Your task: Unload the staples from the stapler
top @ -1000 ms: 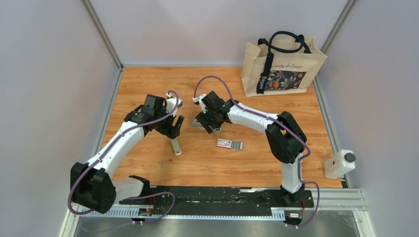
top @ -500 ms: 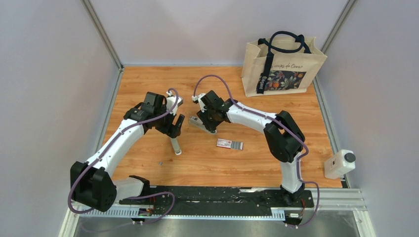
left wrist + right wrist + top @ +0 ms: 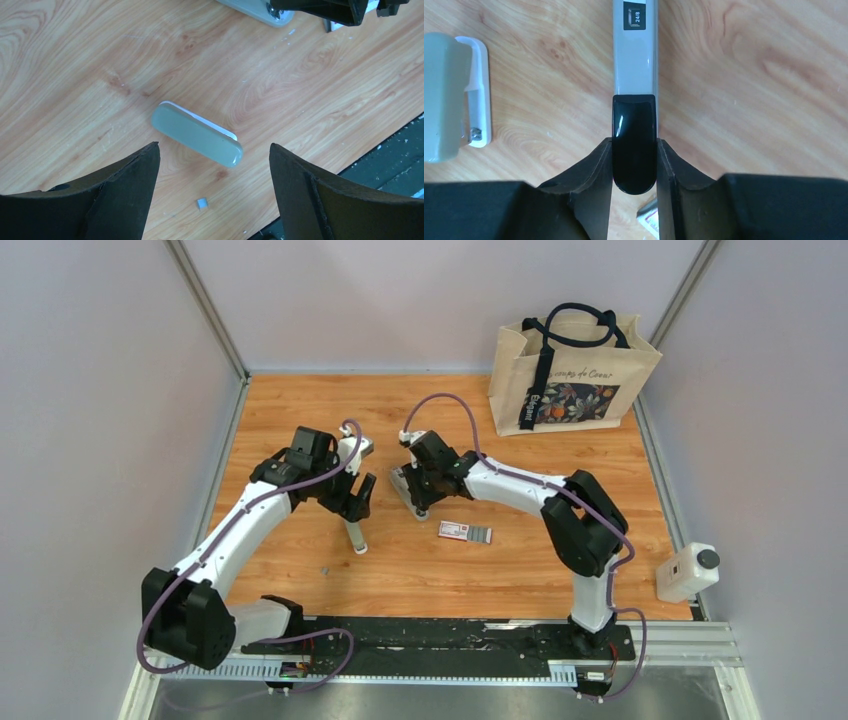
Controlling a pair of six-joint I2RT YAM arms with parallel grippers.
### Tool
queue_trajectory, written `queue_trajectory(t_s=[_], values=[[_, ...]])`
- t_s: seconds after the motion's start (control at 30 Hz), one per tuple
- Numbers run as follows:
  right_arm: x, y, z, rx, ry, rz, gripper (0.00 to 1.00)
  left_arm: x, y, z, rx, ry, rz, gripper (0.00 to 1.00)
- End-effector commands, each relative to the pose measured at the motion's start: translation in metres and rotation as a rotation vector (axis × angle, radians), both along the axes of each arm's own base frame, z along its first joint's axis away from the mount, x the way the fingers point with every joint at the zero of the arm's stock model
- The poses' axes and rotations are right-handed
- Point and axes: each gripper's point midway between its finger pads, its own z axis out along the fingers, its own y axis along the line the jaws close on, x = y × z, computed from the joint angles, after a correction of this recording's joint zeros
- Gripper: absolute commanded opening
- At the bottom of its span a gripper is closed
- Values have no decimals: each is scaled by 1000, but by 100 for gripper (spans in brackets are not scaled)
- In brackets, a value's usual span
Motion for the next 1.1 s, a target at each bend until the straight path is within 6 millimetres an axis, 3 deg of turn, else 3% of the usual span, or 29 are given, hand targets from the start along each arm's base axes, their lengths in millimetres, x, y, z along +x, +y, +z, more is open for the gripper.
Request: queue_trajectory(t_s=[0.0, 0.03, 0.1, 0.23, 0.43, 0.63, 0.7, 0.73, 0.8, 0.83, 0.9, 1.07], values=[[5, 6, 54, 270, 2, -245, 0, -3, -11, 17, -60, -46, -71, 88], [-1, 1, 49, 291, 28, -280, 0, -3, -11, 16, -56, -44, -77, 89], [-2, 6, 77, 419, 14, -310, 0, -5, -13, 10, -58, -20, -85, 89], [-15, 11, 93, 508, 50, -385, 0, -12, -26, 4, -93, 5, -137, 87], [-19, 4, 95, 594, 70, -518, 0, -18, -46, -8, -113, 57, -202, 84], [-27, 7, 94, 644, 94, -628, 0, -13, -65, -6, -186, 117, -214, 83], [-28, 7, 81, 576, 97, -645, 0, -13, -68, -13, -188, 162, -205, 83], [-24, 11, 89, 572, 88, -643, 0, -12, -69, -14, -190, 171, -195, 83], [-28, 11, 69, 465, 92, -624, 0, -10, -69, -17, -182, 177, -187, 83], [-26, 15, 73, 450, 86, -614, 0, -8, -68, -18, -177, 167, -182, 83], [-32, 8, 47, 323, 117, -609, 5, -8, -67, -14, -178, 145, -183, 84], [-40, 8, 24, 172, 165, -537, 7, -13, -66, 9, -230, 94, -191, 84]])
